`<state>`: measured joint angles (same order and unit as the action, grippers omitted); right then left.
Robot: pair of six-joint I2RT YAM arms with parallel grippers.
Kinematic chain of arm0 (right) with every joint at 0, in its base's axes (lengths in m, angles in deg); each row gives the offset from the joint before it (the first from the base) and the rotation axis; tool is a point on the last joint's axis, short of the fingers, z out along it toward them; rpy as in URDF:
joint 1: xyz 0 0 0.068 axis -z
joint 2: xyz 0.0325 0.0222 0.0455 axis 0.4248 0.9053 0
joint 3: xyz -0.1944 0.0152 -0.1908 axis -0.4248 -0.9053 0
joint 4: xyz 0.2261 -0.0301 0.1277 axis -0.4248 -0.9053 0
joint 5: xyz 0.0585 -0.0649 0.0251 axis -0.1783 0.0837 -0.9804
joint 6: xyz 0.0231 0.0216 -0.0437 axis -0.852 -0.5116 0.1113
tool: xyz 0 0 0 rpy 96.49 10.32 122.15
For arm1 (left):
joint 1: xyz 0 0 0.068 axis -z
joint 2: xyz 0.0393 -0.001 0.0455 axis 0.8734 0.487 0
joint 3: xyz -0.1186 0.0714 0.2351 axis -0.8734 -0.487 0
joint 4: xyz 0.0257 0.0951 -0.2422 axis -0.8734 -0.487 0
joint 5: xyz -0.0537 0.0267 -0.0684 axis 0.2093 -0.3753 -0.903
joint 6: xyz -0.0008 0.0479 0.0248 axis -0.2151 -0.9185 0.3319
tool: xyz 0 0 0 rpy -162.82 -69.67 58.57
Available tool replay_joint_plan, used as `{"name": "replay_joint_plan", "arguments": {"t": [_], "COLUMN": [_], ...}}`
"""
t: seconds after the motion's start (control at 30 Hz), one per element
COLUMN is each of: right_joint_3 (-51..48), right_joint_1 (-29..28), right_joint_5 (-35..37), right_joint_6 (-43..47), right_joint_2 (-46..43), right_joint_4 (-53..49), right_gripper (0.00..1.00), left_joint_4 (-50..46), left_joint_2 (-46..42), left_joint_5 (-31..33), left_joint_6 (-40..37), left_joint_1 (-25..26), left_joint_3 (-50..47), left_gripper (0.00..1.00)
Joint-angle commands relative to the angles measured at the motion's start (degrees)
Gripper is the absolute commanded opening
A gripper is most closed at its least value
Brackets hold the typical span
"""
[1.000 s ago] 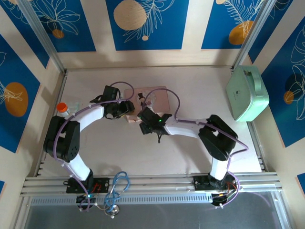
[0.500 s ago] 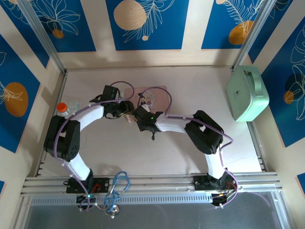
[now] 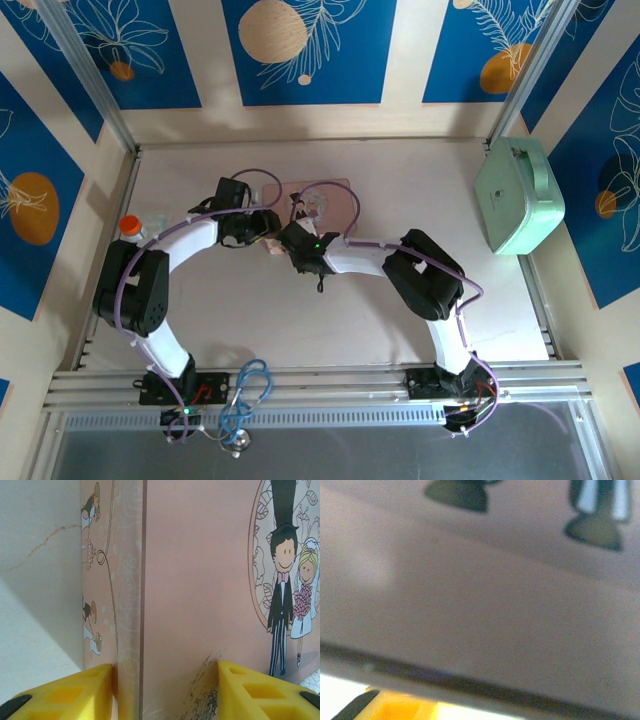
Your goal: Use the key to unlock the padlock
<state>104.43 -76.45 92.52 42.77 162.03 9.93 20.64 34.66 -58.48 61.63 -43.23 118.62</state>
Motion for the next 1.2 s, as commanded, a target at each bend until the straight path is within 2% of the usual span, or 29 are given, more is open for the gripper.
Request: {"name": "replay_joint_plan", "arguments": {"t": [0.0,0.23,0.37,0.6,0.93,1.1,1.17], "right_joint_3": [1.64,-1.24,-4.44,-5.94,-12.37,-15.79,-16.54], "right_joint_1": [1.06,3.9,5.51,5.51,7.01,7.41,7.32], "right_joint_5": [1.38,-0.31,-1.75,-0.54,-2.76,-8.54,-12.6], "right_joint_6": [-3.79,-15.48,-19.33,-21.68,-22.52,-20.25,-18.8], "right_joint_2": [0.09,-5.71,-9.39,-13.72,-21.6,-29.81,-32.94], "right_joint_4": [-3.44,-7.03,-4.57,-3.89,-3.93,-8.2,-10.42], "right_gripper": [0.29,0.22,0.21,0.21,0.19,0.17,0.16], "left_joint_4": [-3.42,-4.0,-4.63,-5.88,-5.9,-6.57,-5.85], "left_joint_2": [2.51,2.52,2.42,2.33,2.51,1.97,0.93], "left_joint_5": [1.91,2.61,2.7,3.24,2.62,2.58,1.42], "left_joint_6": [-2.09,-2.41,-2.87,-3.99,-4.34,-4.89,-4.87], "left_joint_1": [-0.75,-1.19,-1.36,-1.54,-1.81,-1.93,-1.9], "left_joint_3": [-0.47,-1.42,-1.46,-1.18,-0.96,-0.42,-0.12], "left_gripper": [0.49,0.47,0.46,0.46,0.45,0.46,0.51]}}
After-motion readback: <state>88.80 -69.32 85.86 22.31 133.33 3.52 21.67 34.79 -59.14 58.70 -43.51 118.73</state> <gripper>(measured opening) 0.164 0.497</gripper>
